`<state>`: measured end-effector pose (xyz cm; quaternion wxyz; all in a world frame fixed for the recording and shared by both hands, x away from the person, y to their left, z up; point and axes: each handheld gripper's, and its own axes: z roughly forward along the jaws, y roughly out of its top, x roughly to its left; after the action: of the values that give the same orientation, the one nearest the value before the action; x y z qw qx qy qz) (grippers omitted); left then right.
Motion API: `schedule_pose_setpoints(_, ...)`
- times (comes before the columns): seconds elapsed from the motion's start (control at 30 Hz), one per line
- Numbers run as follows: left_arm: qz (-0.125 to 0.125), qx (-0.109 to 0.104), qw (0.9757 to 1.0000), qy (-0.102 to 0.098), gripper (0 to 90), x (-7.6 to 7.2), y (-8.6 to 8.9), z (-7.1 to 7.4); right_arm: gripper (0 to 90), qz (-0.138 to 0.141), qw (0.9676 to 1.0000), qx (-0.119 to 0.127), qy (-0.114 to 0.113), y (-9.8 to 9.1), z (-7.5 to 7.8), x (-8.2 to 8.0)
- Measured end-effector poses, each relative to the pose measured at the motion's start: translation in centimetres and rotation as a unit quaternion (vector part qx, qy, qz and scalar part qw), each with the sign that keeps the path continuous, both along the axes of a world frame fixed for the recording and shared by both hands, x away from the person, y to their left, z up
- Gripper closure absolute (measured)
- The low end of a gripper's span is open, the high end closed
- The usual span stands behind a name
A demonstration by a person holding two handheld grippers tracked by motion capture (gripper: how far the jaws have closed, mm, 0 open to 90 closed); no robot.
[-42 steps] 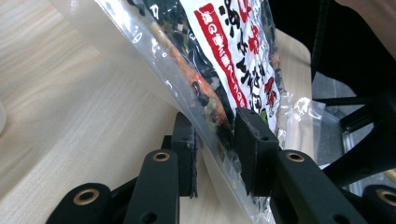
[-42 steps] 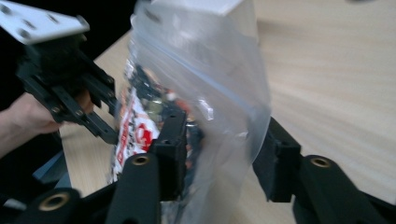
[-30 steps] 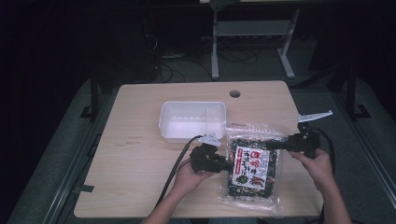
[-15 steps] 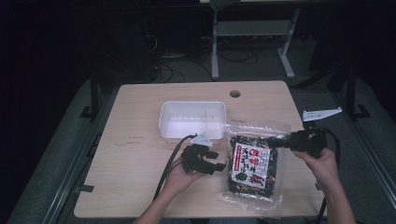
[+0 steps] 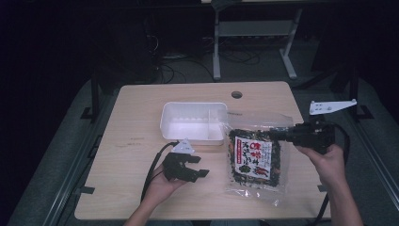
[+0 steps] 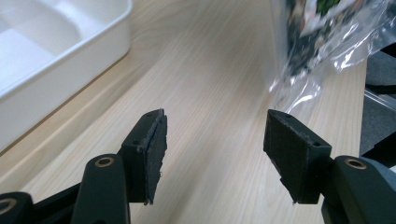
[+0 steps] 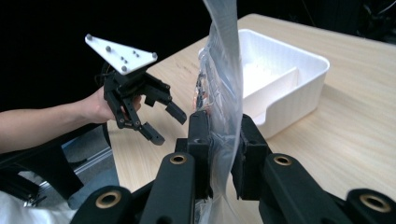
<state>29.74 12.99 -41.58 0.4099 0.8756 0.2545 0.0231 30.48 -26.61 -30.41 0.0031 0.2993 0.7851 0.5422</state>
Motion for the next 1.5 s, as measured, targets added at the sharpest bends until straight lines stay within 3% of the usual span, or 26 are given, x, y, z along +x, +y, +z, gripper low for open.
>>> schedule_pose_setpoints(0.17, 0.018, 0.002, 0.9998, -0.003, 38.6, -0.5, 2.0, 0.2, 78.9, -0.014, 0.9996, 0.012, -0.021, 0.3, 1.2, -0.4)
schedule_pose_setpoints(0.23, 0.026, 0.001, 0.9997, -0.002, 38.6, -0.7, 2.8, 0.2, 78.9, -0.028, 0.9991, 0.003, -0.033, 0.7, 2.1, -0.5)
schedule_pose_setpoints(0.63, 0.060, 0.011, 0.9981, -0.001, 38.2, -1.7, 7.0, -0.5, 78.9, -0.062, 0.9962, -0.013, -0.059, 3.2, 4.1, 0.0)
schedule_pose_setpoints(0.93, 0.073, 0.014, 0.9972, 0.004, 36.8, -2.3, 9.0, -0.7, 78.9, -0.081, 0.9930, -0.019, -0.084, 5.6, 5.6, 1.1)
schedule_pose_setpoints(1.2, 0.080, 0.016, 0.9966, 0.012, 35.2, -2.4, 10.2, -1.2, 78.9, -0.095, 0.9912, -0.011, -0.091, 7.8, 6.1, 2.6)
schedule_pose_setpoints(1.33, 0.083, 0.014, 0.9964, 0.015, 35.1, -2.5, 10.5, -1.4, 78.9, -0.091, 0.9912, -0.016, -0.094, 8.9, 6.3, 3.2)
schedule_pose_setpoints(1.5, 0.086, 0.017, 0.9961, 0.013, 35.0, -2.6, 10.9, -1.6, 78.9, -0.096, 0.9888, -0.029, -0.110, 10.9, 7.0, 4.1)
